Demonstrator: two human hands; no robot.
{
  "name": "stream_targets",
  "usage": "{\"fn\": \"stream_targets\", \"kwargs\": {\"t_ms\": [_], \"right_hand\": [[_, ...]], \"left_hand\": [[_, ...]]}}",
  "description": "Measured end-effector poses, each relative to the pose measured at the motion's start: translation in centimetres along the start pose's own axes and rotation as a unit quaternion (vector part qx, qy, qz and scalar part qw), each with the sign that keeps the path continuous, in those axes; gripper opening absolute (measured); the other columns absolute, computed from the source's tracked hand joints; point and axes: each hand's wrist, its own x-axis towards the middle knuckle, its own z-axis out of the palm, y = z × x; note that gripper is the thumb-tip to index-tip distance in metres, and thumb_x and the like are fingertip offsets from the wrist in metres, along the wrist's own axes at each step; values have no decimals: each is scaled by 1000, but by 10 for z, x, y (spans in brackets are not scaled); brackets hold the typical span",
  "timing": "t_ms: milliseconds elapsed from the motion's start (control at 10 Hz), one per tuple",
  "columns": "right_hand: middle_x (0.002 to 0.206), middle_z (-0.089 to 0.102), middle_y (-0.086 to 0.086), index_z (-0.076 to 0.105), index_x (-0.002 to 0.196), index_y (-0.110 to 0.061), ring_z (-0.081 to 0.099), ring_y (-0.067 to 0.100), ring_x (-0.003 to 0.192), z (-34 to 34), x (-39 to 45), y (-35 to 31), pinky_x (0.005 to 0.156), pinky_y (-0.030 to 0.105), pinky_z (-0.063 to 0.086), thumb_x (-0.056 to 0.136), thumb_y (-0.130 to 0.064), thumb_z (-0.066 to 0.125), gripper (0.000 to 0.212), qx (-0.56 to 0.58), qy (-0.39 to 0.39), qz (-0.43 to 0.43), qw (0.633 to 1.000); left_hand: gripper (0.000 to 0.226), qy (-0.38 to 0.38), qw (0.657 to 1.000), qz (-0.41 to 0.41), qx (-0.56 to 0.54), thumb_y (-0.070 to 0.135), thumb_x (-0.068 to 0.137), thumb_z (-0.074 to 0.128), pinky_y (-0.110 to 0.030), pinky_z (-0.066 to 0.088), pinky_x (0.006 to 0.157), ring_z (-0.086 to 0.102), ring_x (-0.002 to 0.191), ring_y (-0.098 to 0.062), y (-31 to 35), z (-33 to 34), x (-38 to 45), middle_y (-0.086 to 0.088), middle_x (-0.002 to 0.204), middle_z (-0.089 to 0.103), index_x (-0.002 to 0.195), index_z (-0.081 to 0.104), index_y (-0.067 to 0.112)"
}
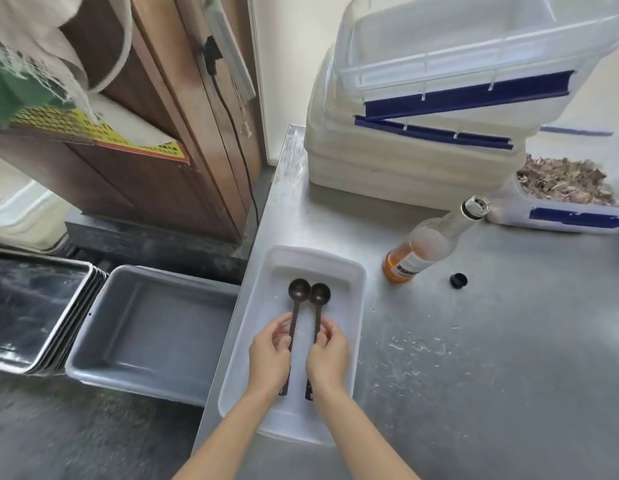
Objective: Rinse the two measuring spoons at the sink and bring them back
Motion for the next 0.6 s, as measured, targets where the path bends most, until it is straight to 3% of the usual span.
{"fn": "stream_targets", "kwargs": {"t_ms": [100,200,400,500,600], "right_hand": [[124,67,2,64,131,-18,65,17,113,3,2,5,103,38,54,105,-5,42,37,-9,-3,4,1000],[122,68,2,66,129,-17,66,17,112,5,5,2,102,40,55,105,-7,44,34,-17,-6,12,1000],[117,70,4,69,120,-18,68,18,106,3,1,-2,98,39,57,104,-6,45,31,-34,-3,16,999],[123,68,8,65,126,-14,69,20,109,1,-2,-5,100,42,56,101,-5,52,29,-33,-28,15,999],[135,60,8,56,140,-9,62,19,119,-5,-12,-13,106,34,51,102,-11,57,38,-72,-21,-5,997]], "left_hand": [[51,12,1000,1,17,-11,90,46,-11,53,81,67,92,3,-7,2,1,10,99,74,118,69,26],[51,25,999,13,37,-12,90,45,-32,55,94,68,100,-10,-8,2,4,3,106,73,122,68,19],[50,27,991,59,119,-7,90,49,-38,55,88,67,93,-16,-9,-1,3,1,102,72,124,68,25],[45,24,985,87,147,2,90,54,-33,53,86,66,96,-15,-9,-5,0,8,104,67,126,65,26],[43,21,984,107,142,9,92,58,-29,53,87,65,96,-12,-5,-10,-6,11,111,62,133,61,23]]}}
